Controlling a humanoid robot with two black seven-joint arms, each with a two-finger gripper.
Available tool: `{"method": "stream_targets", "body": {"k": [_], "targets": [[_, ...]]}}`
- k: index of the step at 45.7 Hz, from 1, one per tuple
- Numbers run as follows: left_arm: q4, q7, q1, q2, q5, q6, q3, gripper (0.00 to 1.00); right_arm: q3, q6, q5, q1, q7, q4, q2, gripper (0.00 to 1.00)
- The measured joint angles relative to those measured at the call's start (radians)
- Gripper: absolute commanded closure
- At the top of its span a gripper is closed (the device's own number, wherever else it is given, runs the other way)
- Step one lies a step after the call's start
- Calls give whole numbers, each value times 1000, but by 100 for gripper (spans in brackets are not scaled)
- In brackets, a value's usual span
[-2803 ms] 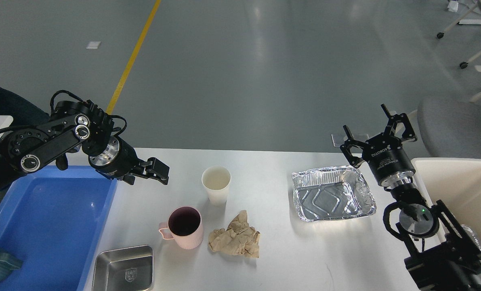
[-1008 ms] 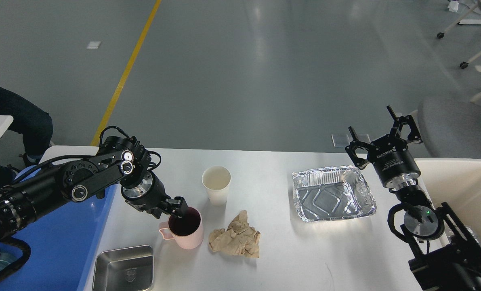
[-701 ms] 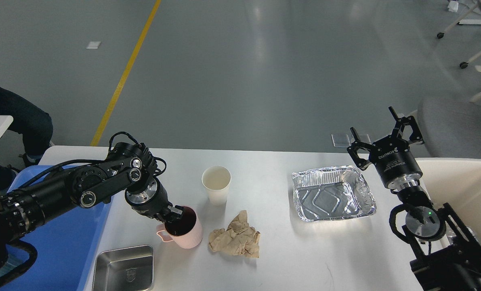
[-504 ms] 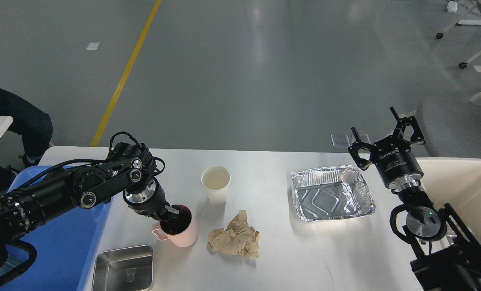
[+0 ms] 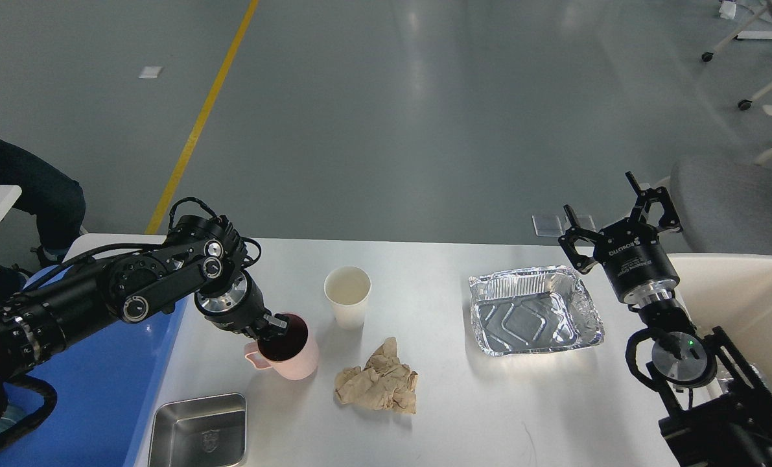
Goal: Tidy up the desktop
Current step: 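Close the left gripper on the pink mug rim, then lift the pink mug and carry it toward the blue bin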
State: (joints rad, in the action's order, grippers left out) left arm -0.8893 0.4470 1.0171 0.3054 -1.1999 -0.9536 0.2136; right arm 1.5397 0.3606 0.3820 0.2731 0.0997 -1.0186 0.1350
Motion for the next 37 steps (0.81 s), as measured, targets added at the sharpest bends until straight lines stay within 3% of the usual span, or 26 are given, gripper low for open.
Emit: {"method": "stream_targets", "body": {"k": [25, 37], "targets": [[-23, 1, 35, 147, 26, -6, 234, 100, 0, 0, -1, -1, 0, 0, 11, 0], [-22, 13, 109, 218, 190, -6, 390, 100, -1, 0, 0, 1, 0, 0, 12, 0]]}}
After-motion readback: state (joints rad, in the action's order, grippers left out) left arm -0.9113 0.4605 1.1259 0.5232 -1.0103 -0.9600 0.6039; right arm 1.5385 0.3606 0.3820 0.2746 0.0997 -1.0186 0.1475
